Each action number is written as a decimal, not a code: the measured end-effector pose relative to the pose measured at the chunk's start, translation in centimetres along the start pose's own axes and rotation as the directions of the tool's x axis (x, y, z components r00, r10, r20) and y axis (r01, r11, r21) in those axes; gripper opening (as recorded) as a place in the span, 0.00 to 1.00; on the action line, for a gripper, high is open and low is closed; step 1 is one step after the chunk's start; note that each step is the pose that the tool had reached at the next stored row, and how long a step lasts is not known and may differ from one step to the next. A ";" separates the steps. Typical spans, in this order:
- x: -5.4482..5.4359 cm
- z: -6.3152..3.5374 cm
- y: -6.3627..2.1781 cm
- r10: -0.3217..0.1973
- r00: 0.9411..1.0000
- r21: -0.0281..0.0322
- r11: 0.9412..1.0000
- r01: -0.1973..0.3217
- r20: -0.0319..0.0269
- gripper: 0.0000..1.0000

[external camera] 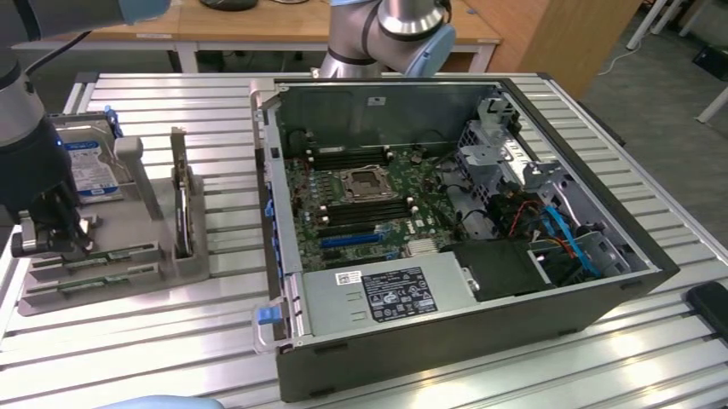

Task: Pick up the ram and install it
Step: 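Pick up the ram and move it above insertion slot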

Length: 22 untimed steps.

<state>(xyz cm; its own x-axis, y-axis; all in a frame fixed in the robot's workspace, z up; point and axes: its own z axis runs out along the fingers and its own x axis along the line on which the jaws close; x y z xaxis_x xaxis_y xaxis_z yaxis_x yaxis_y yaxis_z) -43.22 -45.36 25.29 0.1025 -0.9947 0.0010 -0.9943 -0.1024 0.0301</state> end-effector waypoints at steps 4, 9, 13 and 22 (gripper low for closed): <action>0.0 0.24 -0.01 0.000 1.000 0.001 1.000 0.000 0.000 0.24; 0.0 0.68 -0.01 -0.001 1.000 0.003 1.000 0.001 0.000 0.24; 0.2 0.99 0.05 -0.003 1.000 0.004 1.000 0.003 -0.001 0.24; 0.4 2.12 0.15 -0.008 1.000 0.008 1.000 0.008 -0.001 0.24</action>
<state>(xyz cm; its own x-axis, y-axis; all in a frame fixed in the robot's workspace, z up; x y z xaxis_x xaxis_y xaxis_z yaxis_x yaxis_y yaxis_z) -43.38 -45.83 23.18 0.1105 -0.9939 0.0020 -0.9936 -0.1104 0.0221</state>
